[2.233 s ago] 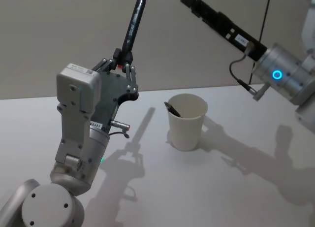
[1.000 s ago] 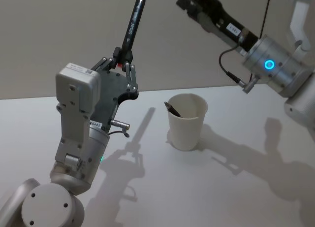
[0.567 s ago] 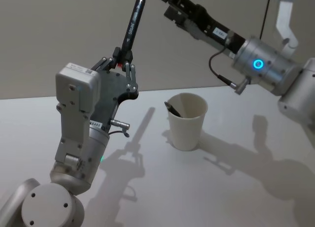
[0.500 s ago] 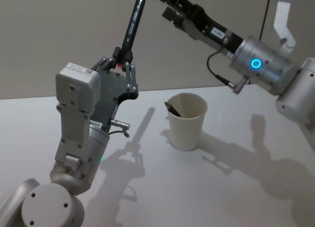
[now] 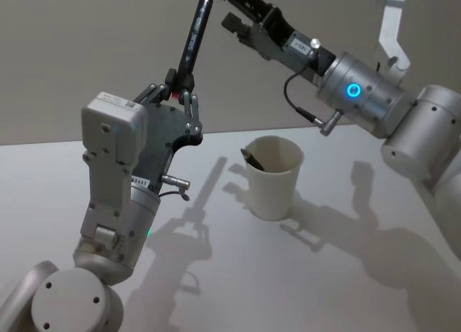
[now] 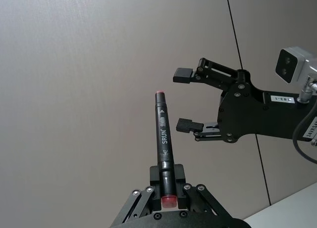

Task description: Place the pen into the pen holder.

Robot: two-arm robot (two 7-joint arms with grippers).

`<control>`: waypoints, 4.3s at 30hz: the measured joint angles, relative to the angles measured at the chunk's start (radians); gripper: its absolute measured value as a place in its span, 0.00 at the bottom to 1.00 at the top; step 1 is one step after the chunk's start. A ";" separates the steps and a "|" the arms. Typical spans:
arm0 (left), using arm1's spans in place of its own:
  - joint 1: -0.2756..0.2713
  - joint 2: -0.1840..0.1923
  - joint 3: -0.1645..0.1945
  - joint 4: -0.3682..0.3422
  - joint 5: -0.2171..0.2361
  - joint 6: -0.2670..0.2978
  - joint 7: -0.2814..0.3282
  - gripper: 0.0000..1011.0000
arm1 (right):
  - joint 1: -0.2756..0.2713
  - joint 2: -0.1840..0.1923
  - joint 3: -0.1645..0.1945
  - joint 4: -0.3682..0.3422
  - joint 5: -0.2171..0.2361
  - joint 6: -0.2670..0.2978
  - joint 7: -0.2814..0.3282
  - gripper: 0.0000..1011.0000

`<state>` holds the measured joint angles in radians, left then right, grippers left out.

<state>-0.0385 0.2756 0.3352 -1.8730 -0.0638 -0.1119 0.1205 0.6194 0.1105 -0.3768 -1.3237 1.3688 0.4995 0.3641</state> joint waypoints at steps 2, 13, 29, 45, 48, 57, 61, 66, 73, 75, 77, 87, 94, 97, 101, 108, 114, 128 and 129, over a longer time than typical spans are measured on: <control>0.000 0.000 0.000 0.000 0.000 0.000 0.000 0.16 | 0.002 -0.004 -0.004 0.005 0.005 -0.002 -0.002 0.99; 0.000 0.000 0.000 0.000 0.000 0.000 0.000 0.16 | 0.013 -0.029 -0.035 0.036 0.023 -0.018 -0.004 0.99; 0.000 0.000 0.000 0.000 0.000 0.000 0.000 0.16 | 0.047 -0.051 -0.062 0.080 -0.025 -0.031 0.017 0.99; 0.000 0.000 0.000 0.000 0.000 0.000 0.000 0.16 | 0.074 -0.069 -0.080 0.115 -0.042 -0.052 0.039 0.99; 0.000 0.000 0.000 0.000 0.000 0.000 0.000 0.16 | 0.076 -0.071 -0.082 0.117 -0.043 -0.055 0.041 0.99; 0.000 0.000 0.000 0.000 0.000 0.000 0.000 0.16 | 0.070 -0.060 -0.079 0.108 -0.037 -0.059 0.037 0.99; 0.000 0.000 0.000 0.000 0.000 0.000 0.000 0.16 | 0.064 -0.054 -0.077 0.100 -0.031 -0.061 0.032 0.99; 0.000 0.000 0.000 0.000 0.000 0.000 0.000 0.16 | 0.055 -0.045 -0.076 0.089 -0.021 -0.060 0.025 0.99; 0.000 0.000 0.000 0.000 0.000 0.000 0.000 0.16 | 0.048 -0.037 -0.077 0.079 -0.010 -0.057 0.022 0.99; 0.000 0.000 0.000 0.000 0.000 0.000 0.000 0.16 | 0.046 -0.035 -0.077 0.077 -0.007 -0.056 0.021 0.99; 0.000 0.000 0.000 0.000 0.000 0.000 0.000 0.16 | 0.045 -0.034 -0.077 0.076 -0.005 -0.056 0.020 0.99; 0.000 0.000 0.000 0.000 0.000 0.000 0.000 0.16 | 0.041 -0.030 -0.078 0.071 0.001 -0.054 0.019 0.94; 0.000 0.000 0.000 0.000 0.000 0.000 0.000 0.16 | 0.040 -0.029 -0.079 0.069 0.003 -0.053 0.018 0.76; 0.000 0.000 0.000 0.000 0.000 0.000 0.000 0.16 | 0.040 -0.028 -0.079 0.069 0.004 -0.053 0.018 0.65; 0.000 0.000 0.000 0.000 0.000 0.000 0.000 0.16 | 0.039 -0.028 -0.079 0.069 0.004 -0.053 0.018 0.53; 0.000 0.000 0.000 0.000 0.000 0.000 0.000 0.16 | 0.039 -0.027 -0.079 0.068 0.005 -0.053 0.018 0.30; 0.000 0.000 0.000 0.000 0.000 0.000 0.000 0.16 | 0.038 -0.027 -0.079 0.068 0.005 -0.053 0.018 0.17; 0.000 0.000 0.000 0.000 0.000 0.000 0.000 0.16 | 0.038 -0.027 -0.079 0.067 0.006 -0.053 0.018 0.17; 0.000 0.000 0.000 0.000 0.000 0.000 0.000 0.16 | 0.038 -0.027 -0.079 0.067 0.006 -0.053 0.018 0.17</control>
<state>-0.0384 0.2756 0.3352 -1.8731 -0.0638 -0.1121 0.1204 0.6575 0.0837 -0.4559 -1.2563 1.3745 0.4467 0.3821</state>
